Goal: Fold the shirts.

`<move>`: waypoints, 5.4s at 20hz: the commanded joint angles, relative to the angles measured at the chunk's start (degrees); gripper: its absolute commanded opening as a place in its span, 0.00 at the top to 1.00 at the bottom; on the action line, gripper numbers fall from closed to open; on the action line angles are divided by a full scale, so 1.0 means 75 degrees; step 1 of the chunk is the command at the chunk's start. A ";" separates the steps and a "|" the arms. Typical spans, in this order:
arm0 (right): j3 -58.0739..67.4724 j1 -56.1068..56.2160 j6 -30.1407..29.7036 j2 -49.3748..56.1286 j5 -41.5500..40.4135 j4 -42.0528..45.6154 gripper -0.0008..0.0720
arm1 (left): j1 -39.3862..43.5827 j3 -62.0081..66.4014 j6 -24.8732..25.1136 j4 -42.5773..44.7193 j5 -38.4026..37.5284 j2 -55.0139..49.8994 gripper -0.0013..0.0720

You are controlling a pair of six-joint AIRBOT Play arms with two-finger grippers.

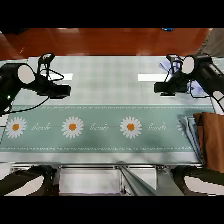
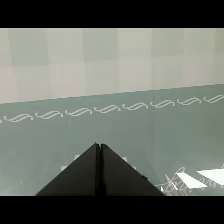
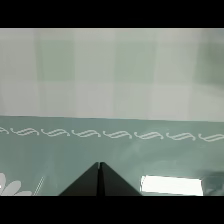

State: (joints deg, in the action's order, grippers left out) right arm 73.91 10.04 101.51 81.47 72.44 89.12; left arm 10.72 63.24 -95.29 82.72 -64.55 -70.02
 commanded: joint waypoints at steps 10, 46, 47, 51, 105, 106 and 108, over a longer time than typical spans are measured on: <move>0.0312 -0.0061 0.0353 -0.0023 -0.3418 0.2964 0.42 | -0.0370 0.0087 -0.0032 0.1087 0.2894 -0.0064 0.29; 0.6140 0.0624 -0.1606 -0.1769 -0.1935 0.0600 0.96 | -0.2361 -0.3637 -0.0294 -0.1376 0.1326 0.5823 0.29; 0.6231 0.0988 -0.1629 -0.1821 -0.1929 0.0595 0.96 | -0.2361 -0.3689 -0.0149 -0.1635 0.1320 0.5823 0.29; 0.6094 0.2862 -0.1620 -0.1883 -0.1600 0.0592 0.96 | -0.2361 -0.3701 0.0044 -0.1923 0.1329 0.5823 0.29; -0.5307 -0.3450 -0.3998 -0.1247 -0.2066 -0.6913 0.43 | -0.1582 -0.3008 0.4756 -0.7012 0.0114 -0.0557 0.96; -0.5298 -0.3450 -0.4130 -0.1090 -0.2151 -0.7149 0.43 | -0.1585 -0.3008 0.4753 -0.7015 0.0114 -0.0493 0.96; -0.5182 -0.3389 -0.4368 -0.0752 -0.2250 -0.7548 0.43 | -0.1585 -0.3008 0.4750 -0.7015 0.0111 -0.0405 0.96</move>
State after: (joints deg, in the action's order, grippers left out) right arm 34.41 -15.70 72.42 72.31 56.62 38.44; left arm -0.97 40.05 -59.70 30.17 -62.89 -73.89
